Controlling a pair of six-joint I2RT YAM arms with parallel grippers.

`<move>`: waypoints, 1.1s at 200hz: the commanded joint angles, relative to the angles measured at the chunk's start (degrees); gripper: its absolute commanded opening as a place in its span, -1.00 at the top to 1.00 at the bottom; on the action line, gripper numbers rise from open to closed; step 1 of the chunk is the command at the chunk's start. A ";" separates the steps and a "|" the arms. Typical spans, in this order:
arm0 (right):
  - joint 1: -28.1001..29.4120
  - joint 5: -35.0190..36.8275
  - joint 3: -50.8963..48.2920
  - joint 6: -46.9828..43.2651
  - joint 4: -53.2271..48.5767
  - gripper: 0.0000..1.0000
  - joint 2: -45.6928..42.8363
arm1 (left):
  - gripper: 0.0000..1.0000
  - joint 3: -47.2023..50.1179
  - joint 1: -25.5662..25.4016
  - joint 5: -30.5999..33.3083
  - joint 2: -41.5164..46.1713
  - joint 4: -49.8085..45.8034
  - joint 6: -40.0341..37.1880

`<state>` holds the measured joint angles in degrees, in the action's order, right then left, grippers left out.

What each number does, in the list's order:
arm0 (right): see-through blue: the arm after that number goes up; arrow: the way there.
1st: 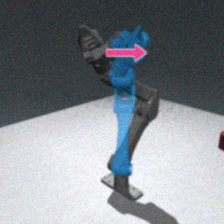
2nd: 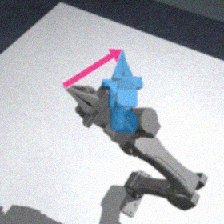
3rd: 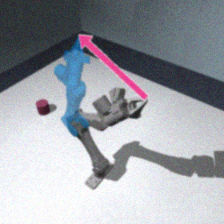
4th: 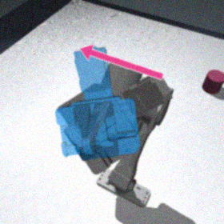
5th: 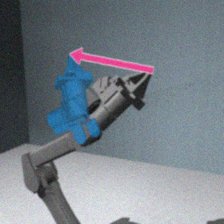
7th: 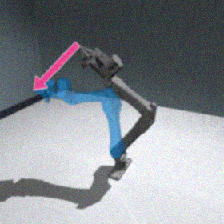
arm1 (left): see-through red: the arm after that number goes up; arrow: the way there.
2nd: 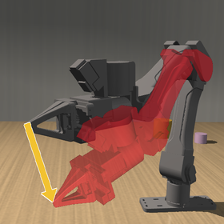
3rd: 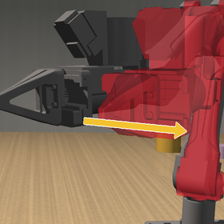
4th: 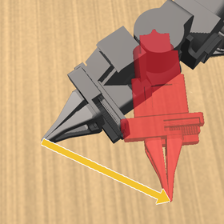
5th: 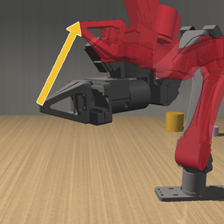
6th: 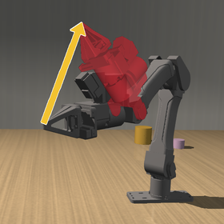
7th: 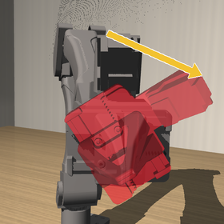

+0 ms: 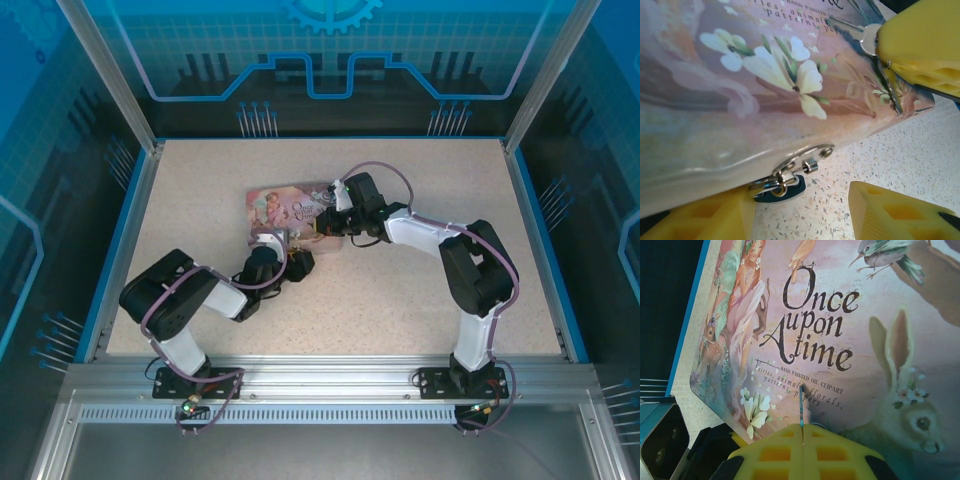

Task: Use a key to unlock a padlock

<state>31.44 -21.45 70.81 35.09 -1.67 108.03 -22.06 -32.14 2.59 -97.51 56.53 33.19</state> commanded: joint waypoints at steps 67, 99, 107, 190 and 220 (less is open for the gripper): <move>-0.46 0.23 -2.67 1.02 -1.34 1.00 0.69 | 0.09 -6.17 -2.70 9.16 -1.58 -8.83 5.16; -0.42 -0.08 -2.95 1.47 -0.63 1.00 0.70 | 0.11 -8.22 -4.22 16.67 -1.10 -17.68 5.38; -0.42 -0.17 -2.94 1.52 -0.57 1.00 0.69 | 0.12 -8.56 -4.34 18.08 -1.10 -19.15 5.80; -0.42 -0.52 -3.48 1.23 0.44 1.00 0.17 | 0.53 -9.66 -4.41 18.81 -1.98 -18.56 6.18; -0.42 -0.68 -3.82 1.47 0.88 1.00 -0.05 | 0.67 -9.75 -4.41 18.79 -1.46 -18.89 6.28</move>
<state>31.44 -22.09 68.97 36.18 2.24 108.01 -30.68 -36.67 19.07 -99.22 39.03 39.09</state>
